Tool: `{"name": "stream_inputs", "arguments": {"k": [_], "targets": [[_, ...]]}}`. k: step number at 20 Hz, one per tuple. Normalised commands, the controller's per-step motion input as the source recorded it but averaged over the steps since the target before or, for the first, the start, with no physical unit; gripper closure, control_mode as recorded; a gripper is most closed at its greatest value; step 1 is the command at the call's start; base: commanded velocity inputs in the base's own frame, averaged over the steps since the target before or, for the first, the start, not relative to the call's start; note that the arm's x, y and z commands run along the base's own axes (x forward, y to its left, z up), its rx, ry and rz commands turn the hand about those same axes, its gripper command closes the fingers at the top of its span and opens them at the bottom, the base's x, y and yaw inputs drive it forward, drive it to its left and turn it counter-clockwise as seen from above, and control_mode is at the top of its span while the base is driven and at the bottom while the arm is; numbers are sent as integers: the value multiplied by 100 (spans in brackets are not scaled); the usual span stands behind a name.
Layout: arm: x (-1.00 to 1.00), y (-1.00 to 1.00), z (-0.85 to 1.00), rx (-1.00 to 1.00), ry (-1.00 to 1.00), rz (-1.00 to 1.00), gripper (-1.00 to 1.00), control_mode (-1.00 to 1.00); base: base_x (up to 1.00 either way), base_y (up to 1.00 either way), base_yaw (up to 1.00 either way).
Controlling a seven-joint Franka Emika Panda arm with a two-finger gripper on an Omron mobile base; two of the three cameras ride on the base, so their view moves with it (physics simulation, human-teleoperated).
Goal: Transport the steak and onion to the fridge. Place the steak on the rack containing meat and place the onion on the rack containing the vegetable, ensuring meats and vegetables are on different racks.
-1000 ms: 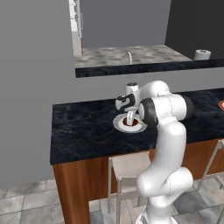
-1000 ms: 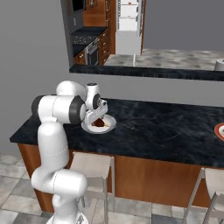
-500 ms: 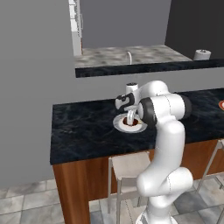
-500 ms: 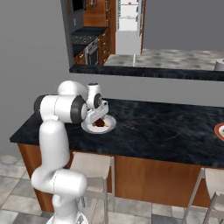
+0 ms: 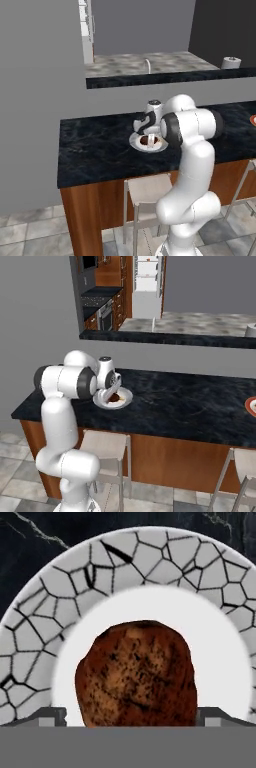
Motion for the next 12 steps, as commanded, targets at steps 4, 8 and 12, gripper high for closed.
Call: {"name": "stream_inputs", "arguments": {"k": [4, 8, 12], "targets": [[-50, 26, -88, 3, 14, 11, 100, -100, 0, 0, 0], [-47, 2, 19, 0, 0, 2, 100, -100, 0, 0, 0], [-32, 0, 97, 0, 6, -5, 100, -100, 0, 0, 0]]}}
